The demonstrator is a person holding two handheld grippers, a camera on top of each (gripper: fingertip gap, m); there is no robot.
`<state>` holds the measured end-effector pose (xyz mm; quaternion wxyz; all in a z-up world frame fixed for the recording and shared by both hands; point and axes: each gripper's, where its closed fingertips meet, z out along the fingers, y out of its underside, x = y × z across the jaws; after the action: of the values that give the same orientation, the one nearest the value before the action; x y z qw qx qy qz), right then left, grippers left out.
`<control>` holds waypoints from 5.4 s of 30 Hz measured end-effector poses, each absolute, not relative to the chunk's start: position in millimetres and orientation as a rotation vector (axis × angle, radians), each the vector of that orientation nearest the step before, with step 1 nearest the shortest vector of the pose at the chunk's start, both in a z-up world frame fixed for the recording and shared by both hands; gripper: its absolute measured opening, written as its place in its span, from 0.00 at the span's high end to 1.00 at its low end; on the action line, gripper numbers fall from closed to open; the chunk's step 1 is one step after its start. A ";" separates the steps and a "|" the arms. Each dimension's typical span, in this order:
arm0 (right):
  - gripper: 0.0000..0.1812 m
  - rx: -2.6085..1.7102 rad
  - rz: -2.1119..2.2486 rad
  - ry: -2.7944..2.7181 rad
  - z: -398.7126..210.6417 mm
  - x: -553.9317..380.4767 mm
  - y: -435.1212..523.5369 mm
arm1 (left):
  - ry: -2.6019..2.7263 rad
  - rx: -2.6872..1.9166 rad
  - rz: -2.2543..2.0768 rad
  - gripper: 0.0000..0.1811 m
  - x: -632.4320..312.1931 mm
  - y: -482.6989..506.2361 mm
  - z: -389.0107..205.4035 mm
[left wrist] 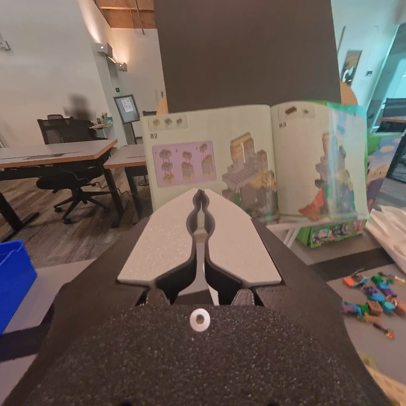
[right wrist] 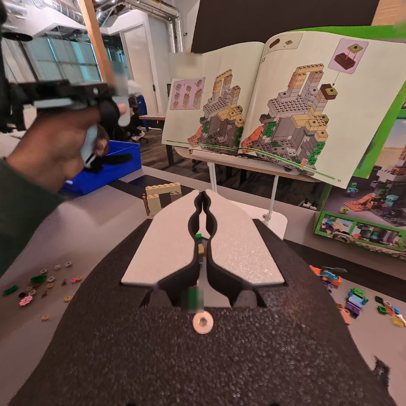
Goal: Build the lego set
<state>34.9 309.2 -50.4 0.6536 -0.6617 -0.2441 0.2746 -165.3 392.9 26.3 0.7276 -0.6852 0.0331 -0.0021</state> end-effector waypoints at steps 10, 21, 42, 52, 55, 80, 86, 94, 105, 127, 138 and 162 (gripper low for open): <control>1.00 -1.523 0.644 -0.522 -58.0 45.0 320.3 | 0.037 -1.550 0.021 1.00 -208.6 483.2 68.6; 1.00 -1.560 0.627 -0.562 -73.6 39.5 323.5 | 0.058 -1.566 0.094 1.00 -212.6 509.1 65.6; 1.00 -1.533 0.604 -0.561 -64.8 43.0 322.1 | 0.089 -1.567 0.077 1.00 -183.5 506.8 61.6; 1.00 -1.528 0.612 -0.561 -63.0 43.3 321.5 | 0.126 -1.570 0.064 1.00 -167.4 502.4 58.3; 1.00 -1.523 0.638 -0.564 -60.2 43.2 319.3 | 0.165 -1.571 0.038 1.00 -160.2 487.3 56.6; 0.92 -1.553 0.645 -0.843 -78.1 5.5 270.4 | 0.349 -1.797 -0.065 0.90 -203.9 190.9 -53.4; 1.00 -1.601 0.655 -0.914 -122.0 14.7 231.5 | 0.349 -1.783 -0.217 1.00 -187.3 143.3 -94.0; 1.00 -1.627 0.645 -0.917 -153.7 44.5 193.8 | 0.257 -1.802 -0.219 1.00 -177.3 105.3 -133.4; 1.00 -1.564 0.693 -0.942 -153.7 36.7 169.1 | 0.057 -1.838 -0.074 1.00 -233.4 39.7 -123.7; 0.94 -1.602 0.797 -0.961 -166.7 29.4 165.6 | 0.357 -2.569 0.129 0.82 -445.6 33.8 -138.6; 0.90 -1.640 0.786 -0.997 -180.6 26.2 167.6 | 0.832 -2.962 0.260 0.81 -498.1 28.3 -213.7; 0.92 -1.642 0.763 -1.014 -183.1 27.2 168.9 | 0.929 -3.196 0.584 0.92 -526.9 23.4 -224.1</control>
<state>27.2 168.9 -183.1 0.5084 -0.6813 -0.4209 0.3166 -526.9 23.4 -224.1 -0.1182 -0.9392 0.2730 0.1715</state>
